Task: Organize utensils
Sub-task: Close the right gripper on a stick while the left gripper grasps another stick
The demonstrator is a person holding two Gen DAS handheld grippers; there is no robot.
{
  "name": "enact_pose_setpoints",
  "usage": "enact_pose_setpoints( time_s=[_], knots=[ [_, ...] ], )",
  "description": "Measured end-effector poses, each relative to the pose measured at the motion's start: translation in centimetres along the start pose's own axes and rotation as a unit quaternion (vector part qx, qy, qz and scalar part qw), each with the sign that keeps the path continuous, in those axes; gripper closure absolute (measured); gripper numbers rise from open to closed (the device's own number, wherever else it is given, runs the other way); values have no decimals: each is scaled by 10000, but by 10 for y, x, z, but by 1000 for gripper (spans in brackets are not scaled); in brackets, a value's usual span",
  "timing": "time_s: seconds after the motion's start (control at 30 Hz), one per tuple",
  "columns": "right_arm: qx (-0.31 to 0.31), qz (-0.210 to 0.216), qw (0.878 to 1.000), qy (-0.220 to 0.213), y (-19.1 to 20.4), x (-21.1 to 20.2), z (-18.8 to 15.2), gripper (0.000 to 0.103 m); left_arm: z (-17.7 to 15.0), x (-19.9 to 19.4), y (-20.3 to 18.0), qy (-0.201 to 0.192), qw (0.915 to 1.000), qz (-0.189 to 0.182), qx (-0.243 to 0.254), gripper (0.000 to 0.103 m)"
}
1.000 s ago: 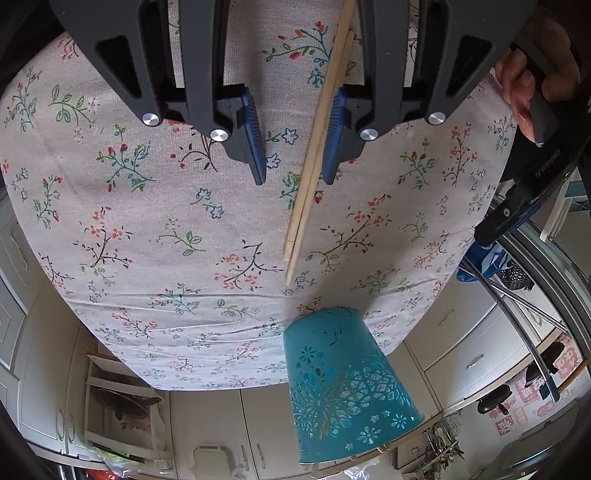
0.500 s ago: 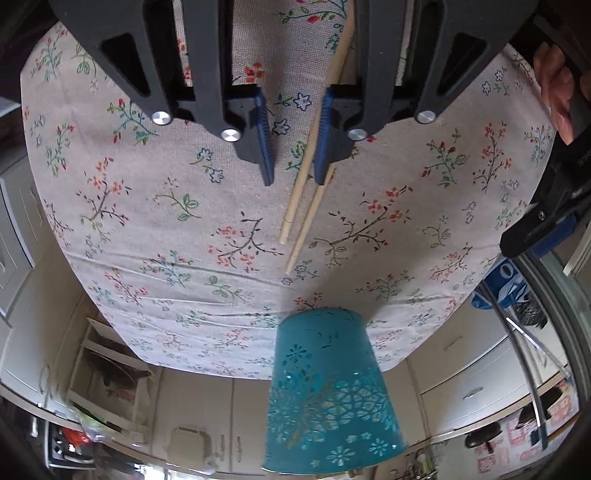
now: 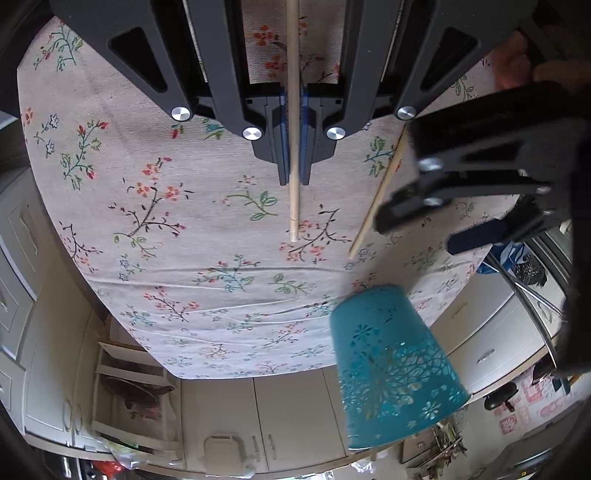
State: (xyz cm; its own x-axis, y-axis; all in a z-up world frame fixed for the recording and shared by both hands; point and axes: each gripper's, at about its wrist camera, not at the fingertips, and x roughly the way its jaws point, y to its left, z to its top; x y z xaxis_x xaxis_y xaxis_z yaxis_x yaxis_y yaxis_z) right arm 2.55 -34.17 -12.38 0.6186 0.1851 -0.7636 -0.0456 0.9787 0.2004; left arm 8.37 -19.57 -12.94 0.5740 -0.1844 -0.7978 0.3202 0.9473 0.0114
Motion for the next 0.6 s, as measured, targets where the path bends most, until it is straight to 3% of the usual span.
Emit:
enact_pose_setpoints(
  time_s=[0.1, 0.17, 0.2, 0.27, 0.37, 0.6],
  knots=[
    [74, 94, 9999, -19, -3, 0, 0, 97, 1, 11, -6, 133, 9999, -63, 79, 39],
    [123, 156, 9998, -24, -5, 1, 0, 97, 0, 11, -11, 69, 9996, -172, 224, 65],
    [124, 166, 9998, -26, -5, 0, 0, 97, 1, 10, -12, 63, 9995, -197, 254, 70],
    [98, 164, 9998, -42, -4, 1, -1, 97, 1, 8, -11, 82, 9994, -237, 243, 92],
    [56, 228, 9997, -37, 0, 1, 0, 97, -6, 1, 2, 138, 9997, -222, 41, 98],
    [-313, 210, 9993, 5, 18, 3, -2, 97, -36, -23, 41, 149, 9989, -280, -339, 98]
  ],
)
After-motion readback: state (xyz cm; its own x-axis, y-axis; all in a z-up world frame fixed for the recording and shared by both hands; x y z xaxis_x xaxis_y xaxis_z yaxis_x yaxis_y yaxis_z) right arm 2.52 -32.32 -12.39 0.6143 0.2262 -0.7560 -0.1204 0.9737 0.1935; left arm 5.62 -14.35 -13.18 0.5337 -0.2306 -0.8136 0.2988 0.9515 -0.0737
